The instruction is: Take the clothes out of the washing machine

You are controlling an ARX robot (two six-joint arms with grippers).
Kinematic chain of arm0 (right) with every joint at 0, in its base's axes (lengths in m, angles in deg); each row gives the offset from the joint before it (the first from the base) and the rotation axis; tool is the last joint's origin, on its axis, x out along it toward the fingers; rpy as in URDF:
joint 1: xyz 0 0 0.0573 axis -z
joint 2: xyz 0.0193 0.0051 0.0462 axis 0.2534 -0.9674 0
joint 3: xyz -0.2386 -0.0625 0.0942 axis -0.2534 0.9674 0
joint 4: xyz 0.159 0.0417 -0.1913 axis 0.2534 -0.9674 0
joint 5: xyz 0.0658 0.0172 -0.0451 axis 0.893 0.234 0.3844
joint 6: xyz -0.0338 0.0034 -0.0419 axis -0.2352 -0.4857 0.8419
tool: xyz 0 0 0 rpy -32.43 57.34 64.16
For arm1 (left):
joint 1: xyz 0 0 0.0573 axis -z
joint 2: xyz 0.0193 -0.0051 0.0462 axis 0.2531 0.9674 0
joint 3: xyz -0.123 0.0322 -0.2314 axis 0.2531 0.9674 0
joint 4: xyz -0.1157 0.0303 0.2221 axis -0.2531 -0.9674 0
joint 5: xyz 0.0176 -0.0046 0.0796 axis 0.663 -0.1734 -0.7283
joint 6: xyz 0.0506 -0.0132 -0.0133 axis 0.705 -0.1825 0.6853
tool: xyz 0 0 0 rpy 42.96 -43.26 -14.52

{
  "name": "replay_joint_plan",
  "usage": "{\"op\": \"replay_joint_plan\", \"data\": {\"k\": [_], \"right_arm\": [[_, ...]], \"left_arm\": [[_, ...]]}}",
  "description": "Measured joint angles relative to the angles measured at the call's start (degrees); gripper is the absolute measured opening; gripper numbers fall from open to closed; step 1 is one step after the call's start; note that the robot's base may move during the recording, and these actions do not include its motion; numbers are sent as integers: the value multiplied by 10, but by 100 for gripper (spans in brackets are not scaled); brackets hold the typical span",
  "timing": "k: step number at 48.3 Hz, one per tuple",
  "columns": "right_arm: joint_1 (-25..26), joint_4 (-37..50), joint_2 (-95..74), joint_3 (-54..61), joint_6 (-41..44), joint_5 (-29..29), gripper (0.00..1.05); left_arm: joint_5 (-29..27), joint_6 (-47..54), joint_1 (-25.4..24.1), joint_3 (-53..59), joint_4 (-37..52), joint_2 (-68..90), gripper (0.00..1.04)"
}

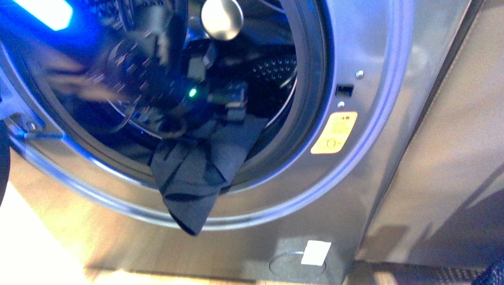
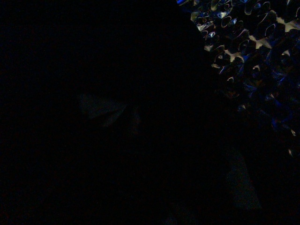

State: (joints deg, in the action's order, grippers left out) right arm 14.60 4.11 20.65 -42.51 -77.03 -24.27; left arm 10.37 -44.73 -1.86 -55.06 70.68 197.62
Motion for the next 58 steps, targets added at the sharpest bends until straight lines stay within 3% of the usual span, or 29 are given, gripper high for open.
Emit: {"op": "replay_joint_plan", "data": {"k": [12, 28, 47, 55, 58], "right_arm": [[0, 0, 0, 0, 0, 0, 97], [0, 0, 0, 0, 0, 0, 97], [0, 0, 0, 0, 0, 0, 97], [0, 0, 0, 0, 0, 0, 97], [0, 0, 0, 0, 0, 0, 97]], "left_arm": [[14, 5, 0, -116, -99, 59, 98], [-17, 24, -7, -270, -232, 165, 98], [-63, 57, -10, -327, -289, 203, 98], [-80, 73, -11, -327, -285, 205, 78], [-83, 77, -12, -318, -264, 205, 64]]}}
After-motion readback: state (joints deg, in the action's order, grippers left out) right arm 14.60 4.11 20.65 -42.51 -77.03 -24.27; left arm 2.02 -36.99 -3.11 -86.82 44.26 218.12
